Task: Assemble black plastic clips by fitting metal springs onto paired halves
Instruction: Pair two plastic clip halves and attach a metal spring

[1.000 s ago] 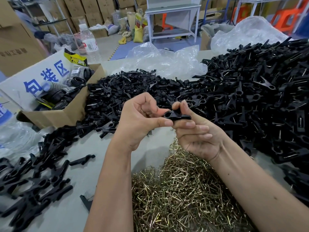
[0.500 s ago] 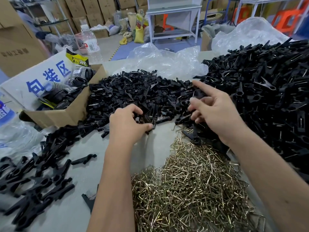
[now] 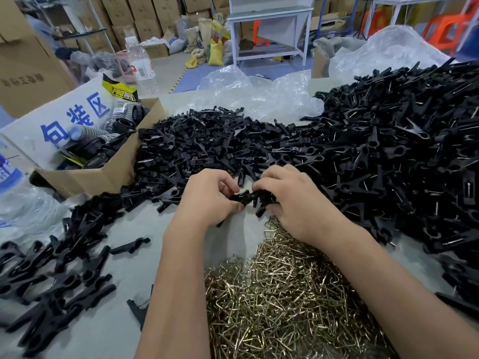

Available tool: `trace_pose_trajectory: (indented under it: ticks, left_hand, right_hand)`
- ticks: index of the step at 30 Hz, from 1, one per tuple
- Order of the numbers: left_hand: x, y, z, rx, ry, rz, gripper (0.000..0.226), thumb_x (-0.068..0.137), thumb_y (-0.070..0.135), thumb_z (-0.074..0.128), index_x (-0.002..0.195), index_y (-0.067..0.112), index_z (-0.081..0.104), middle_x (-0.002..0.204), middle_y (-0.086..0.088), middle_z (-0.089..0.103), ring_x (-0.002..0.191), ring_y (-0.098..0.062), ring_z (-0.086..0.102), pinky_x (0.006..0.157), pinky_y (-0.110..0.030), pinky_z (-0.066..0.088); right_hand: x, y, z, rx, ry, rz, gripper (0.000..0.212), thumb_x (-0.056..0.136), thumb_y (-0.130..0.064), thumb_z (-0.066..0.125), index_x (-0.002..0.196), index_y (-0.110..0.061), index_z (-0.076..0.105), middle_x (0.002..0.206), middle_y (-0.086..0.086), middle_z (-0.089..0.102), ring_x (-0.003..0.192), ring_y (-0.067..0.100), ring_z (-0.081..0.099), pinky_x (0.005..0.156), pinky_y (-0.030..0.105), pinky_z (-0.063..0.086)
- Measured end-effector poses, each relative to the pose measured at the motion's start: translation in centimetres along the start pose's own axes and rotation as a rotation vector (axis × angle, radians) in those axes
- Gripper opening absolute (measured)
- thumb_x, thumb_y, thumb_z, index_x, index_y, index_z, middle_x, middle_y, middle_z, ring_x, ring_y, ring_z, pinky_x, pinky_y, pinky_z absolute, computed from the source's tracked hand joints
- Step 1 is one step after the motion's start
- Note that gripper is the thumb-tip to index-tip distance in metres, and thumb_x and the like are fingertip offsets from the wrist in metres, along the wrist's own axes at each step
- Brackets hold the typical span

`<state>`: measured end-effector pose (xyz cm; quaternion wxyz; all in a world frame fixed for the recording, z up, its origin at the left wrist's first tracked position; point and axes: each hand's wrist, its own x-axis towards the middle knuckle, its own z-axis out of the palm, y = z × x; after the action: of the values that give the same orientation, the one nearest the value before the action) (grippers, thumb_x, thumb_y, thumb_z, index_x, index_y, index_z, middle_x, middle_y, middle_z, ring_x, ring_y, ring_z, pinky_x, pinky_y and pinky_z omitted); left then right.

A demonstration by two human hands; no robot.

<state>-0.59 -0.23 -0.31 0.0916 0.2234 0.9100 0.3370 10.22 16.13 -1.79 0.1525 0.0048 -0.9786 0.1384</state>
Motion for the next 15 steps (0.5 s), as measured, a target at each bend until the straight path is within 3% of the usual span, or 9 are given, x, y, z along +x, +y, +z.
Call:
trace_pose_trajectory:
  ticks: [2,4,7,9,12,15]
  left_hand:
    - [0.0,-0.3,-0.1,-0.025,0.052,-0.024,0.029,0.069,0.008,0.094,0.077,0.026,0.072,0.074,0.007,0.071,0.054,-0.001,0.057,0.050,-0.012,0.040]
    - [0.0,-0.5,-0.2,-0.060,0.134,-0.045,0.028,0.072,0.006,0.092,0.077,0.026,0.073,0.077,0.006,0.072,0.055,0.001,0.057,0.055,-0.015,0.044]
    - [0.1,-0.6,-0.2,-0.102,0.266,-0.043,0.024,0.080,0.008,0.087,0.084,0.025,0.071,0.084,0.006,0.071,0.075,-0.009,0.066,0.075,-0.027,0.055]
    - [0.3,-0.5,-0.3,-0.123,0.345,-0.020,0.023,0.085,0.008,0.081,0.086,0.028,0.069,0.089,0.006,0.070,0.083,-0.013,0.068,0.081,-0.029,0.056]
    - [0.4,-0.3,-0.6,-0.236,0.420,0.010,0.026,0.088,0.008,0.078,0.083,0.032,0.066,0.088,0.008,0.071,0.081,-0.008,0.067,0.065,-0.011,0.049]
    - [0.5,-0.2,-0.7,-0.473,0.360,-0.027,0.020,0.087,0.011,0.080,0.088,0.028,0.071,0.084,0.007,0.073,0.078,-0.013,0.070,0.069,-0.025,0.051]
  right_hand:
    - [-0.1,0.3,-0.2,0.013,0.012,-0.003,0.023,0.091,-0.016,0.074,0.111,-0.029,0.070,0.110,-0.011,0.056,0.106,0.017,0.043,0.097,0.041,0.044]
    - [-0.3,0.4,-0.1,0.052,0.028,-0.002,0.015,0.092,-0.019,0.076,0.103,-0.028,0.073,0.102,-0.012,0.059,0.101,0.017,0.044,0.094,0.038,0.045]
    - [-0.3,0.7,-0.4,0.163,0.178,0.015,0.004,0.092,-0.019,0.077,0.094,-0.023,0.077,0.093,-0.012,0.065,0.095,0.014,0.049,0.089,0.034,0.046]
    - [-0.2,0.7,-0.8,0.266,0.290,0.031,0.002,0.092,-0.018,0.077,0.092,-0.019,0.076,0.089,-0.012,0.069,0.092,0.012,0.057,0.087,0.035,0.050]
    - [0.0,0.5,-1.0,0.530,0.415,0.088,0.004,0.094,-0.022,0.076,0.096,-0.019,0.078,0.084,-0.010,0.074,0.080,0.014,0.067,0.075,0.035,0.057]
    - [0.2,0.3,-1.2,0.998,0.385,0.235,0.008,0.097,-0.025,0.073,0.100,-0.018,0.077,0.079,0.004,0.074,0.065,0.032,0.069,0.049,0.036,0.055]
